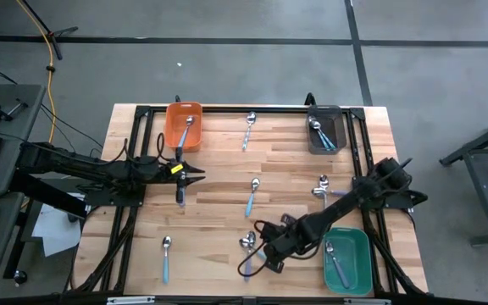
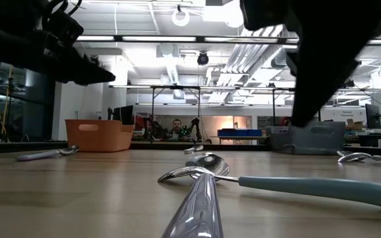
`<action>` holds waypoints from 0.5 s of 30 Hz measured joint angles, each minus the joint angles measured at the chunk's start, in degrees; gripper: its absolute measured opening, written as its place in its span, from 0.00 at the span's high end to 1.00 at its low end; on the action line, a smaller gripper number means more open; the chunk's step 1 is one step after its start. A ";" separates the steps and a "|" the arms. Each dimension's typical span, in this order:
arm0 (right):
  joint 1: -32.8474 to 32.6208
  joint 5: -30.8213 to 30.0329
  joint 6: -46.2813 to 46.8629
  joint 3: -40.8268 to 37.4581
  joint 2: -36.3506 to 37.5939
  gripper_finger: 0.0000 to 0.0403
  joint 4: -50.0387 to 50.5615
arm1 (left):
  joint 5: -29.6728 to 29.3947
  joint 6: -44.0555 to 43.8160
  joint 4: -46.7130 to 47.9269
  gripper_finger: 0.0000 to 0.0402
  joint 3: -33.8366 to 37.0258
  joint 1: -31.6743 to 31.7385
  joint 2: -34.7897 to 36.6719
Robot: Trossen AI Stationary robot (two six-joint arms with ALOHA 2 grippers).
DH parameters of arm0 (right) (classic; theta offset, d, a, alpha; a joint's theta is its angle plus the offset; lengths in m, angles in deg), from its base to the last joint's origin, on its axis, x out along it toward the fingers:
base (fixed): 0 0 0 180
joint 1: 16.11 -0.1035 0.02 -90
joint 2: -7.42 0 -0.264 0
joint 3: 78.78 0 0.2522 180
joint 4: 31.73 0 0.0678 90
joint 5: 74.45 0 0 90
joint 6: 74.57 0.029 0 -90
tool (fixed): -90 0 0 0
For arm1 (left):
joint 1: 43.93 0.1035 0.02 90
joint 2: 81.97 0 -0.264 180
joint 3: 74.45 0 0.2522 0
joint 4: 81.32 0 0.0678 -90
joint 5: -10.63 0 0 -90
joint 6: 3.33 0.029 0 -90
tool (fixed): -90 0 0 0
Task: Sort silverware by color (type)
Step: Put the blue spoon into the orange bin
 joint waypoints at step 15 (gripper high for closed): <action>-0.37 -1.58 -1.57 0.00 -2.78 0.63 -7.96 | -0.02 -0.37 0.67 0.81 0.00 0.02 0.00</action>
